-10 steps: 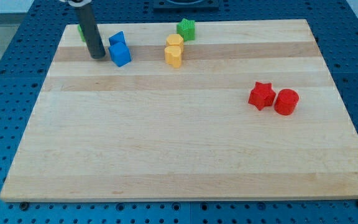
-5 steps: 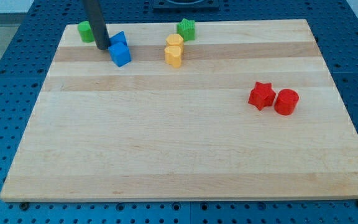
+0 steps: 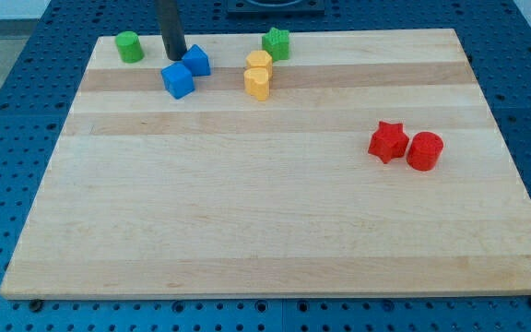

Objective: Move the blue triangle to the left side of the yellow hexagon

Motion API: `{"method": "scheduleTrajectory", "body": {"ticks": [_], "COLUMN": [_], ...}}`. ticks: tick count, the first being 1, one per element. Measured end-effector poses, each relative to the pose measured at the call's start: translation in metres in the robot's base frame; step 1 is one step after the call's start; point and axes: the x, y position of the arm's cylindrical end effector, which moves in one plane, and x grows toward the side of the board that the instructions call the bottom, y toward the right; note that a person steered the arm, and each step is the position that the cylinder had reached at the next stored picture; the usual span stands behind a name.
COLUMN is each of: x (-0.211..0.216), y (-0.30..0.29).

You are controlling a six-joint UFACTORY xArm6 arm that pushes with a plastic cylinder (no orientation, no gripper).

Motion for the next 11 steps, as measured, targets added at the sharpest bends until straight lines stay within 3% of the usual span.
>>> {"method": "scheduleTrajectory", "body": {"ticks": [3, 5, 8, 11], "x": [0.013, 0.014, 0.049, 0.049], "y": [0.064, 0.035, 0.009, 0.076]}}
